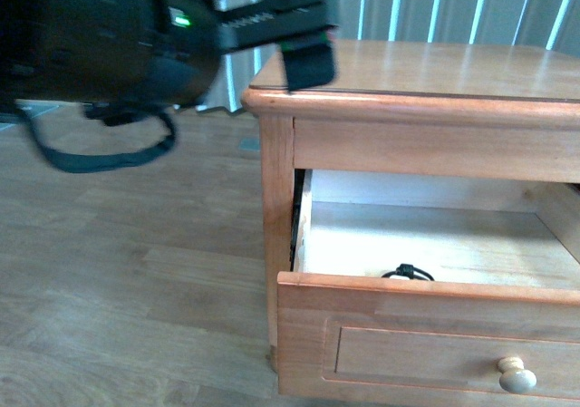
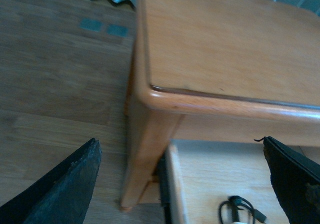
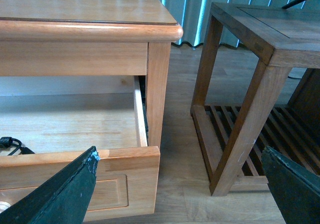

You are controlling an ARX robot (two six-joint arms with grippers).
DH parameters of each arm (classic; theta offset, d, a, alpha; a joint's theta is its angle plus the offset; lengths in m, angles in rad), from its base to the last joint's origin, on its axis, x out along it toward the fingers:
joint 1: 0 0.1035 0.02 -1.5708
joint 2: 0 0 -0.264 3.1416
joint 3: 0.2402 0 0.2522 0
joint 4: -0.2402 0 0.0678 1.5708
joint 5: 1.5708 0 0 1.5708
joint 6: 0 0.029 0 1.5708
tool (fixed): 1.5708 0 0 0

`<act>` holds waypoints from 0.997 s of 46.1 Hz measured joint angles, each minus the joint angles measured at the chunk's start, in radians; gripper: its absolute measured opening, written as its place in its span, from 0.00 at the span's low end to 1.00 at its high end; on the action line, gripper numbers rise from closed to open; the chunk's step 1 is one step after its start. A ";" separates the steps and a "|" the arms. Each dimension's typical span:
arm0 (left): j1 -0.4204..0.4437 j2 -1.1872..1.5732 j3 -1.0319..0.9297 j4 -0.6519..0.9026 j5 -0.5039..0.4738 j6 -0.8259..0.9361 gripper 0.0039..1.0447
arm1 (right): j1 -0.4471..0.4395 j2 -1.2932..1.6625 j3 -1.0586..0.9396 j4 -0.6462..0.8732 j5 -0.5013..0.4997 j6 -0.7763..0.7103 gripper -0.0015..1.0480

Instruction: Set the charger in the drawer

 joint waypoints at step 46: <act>0.478 -1.337 -0.773 -0.367 0.254 0.269 0.19 | 0.000 0.000 0.000 0.000 -0.002 0.000 0.92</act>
